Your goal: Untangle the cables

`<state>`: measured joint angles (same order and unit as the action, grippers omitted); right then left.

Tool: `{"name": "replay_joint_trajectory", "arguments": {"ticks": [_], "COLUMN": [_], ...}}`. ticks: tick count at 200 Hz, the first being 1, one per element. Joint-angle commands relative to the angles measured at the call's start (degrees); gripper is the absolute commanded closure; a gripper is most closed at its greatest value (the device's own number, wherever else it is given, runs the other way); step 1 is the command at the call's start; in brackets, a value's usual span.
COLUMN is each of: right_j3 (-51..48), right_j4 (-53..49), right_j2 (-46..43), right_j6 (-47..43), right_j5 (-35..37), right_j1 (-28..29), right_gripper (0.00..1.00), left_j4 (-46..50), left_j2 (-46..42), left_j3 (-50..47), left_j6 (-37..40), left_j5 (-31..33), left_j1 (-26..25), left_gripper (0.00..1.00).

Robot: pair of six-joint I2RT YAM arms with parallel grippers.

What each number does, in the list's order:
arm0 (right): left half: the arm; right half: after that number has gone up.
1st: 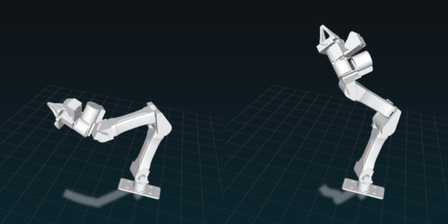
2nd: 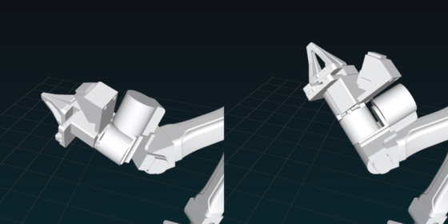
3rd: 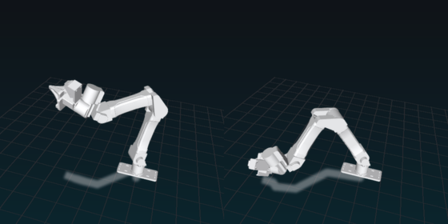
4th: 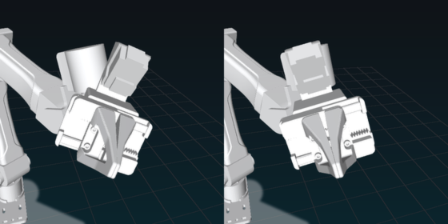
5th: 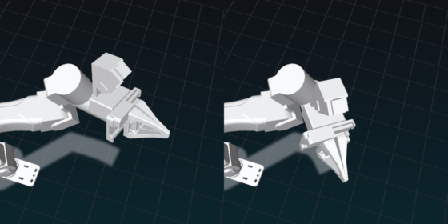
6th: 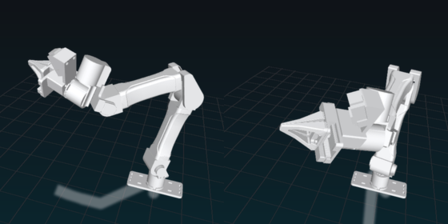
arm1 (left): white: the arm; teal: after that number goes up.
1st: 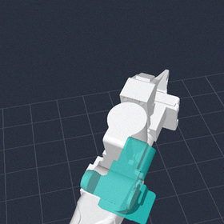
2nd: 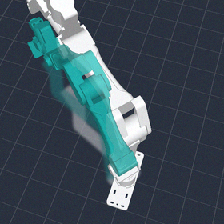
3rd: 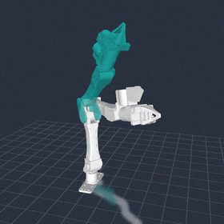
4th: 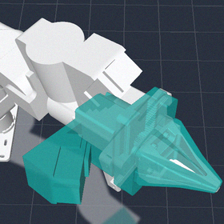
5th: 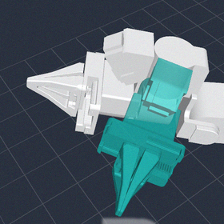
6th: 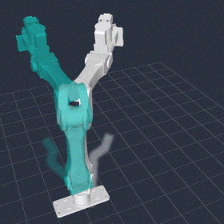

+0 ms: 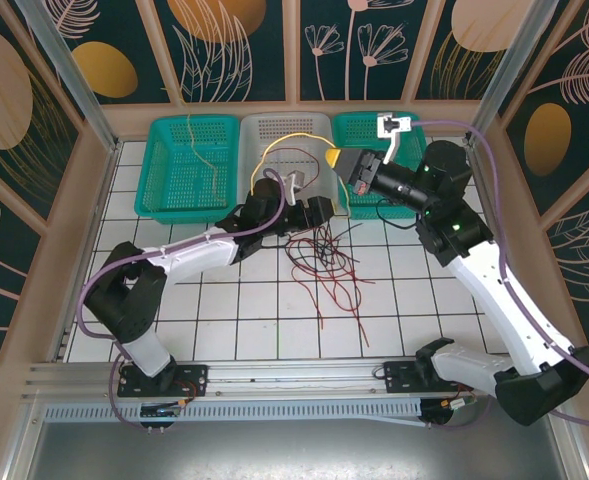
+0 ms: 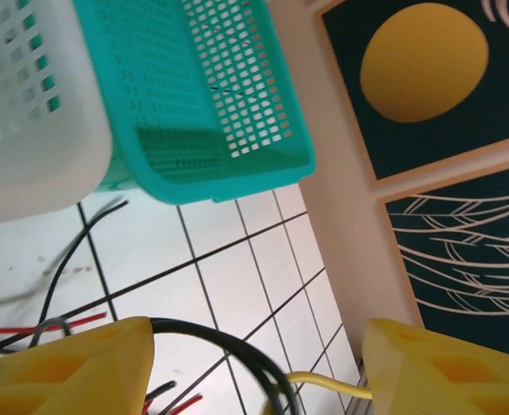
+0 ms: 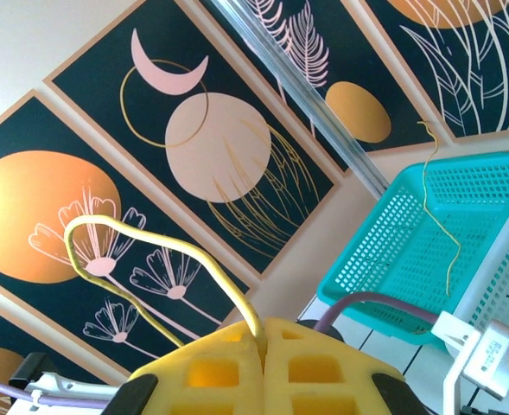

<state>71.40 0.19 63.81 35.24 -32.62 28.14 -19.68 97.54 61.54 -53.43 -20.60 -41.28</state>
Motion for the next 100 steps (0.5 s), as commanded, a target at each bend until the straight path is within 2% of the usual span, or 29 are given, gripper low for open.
{"name": "replay_joint_trajectory", "arguments": {"ticks": [1, 36, 100], "right_j3": [3.6, 6.2, 10.5], "right_j4": [0.1, -3.2, -8.7], "right_j2": [-0.9, -1.1, -2.8], "right_j6": [-3.3, -6.1, -10.0], "right_j5": [0.4, 1.7, 4.8], "right_j1": [0.4, 0.3, -1.4], "right_gripper": [1.0, 1.0, 1.0], "left_j4": [4.7, 10.1, 12.4], "left_j2": [0.3, 0.3, -0.9], "left_j3": [0.5, -1.5, -6.2], "left_j6": [1.7, 3.6, 3.2], "left_j5": [0.3, 2.4, 6.5], "left_j1": [-0.4, -0.4, -0.3], "left_gripper": [0.4, 0.51, 0.57]}}
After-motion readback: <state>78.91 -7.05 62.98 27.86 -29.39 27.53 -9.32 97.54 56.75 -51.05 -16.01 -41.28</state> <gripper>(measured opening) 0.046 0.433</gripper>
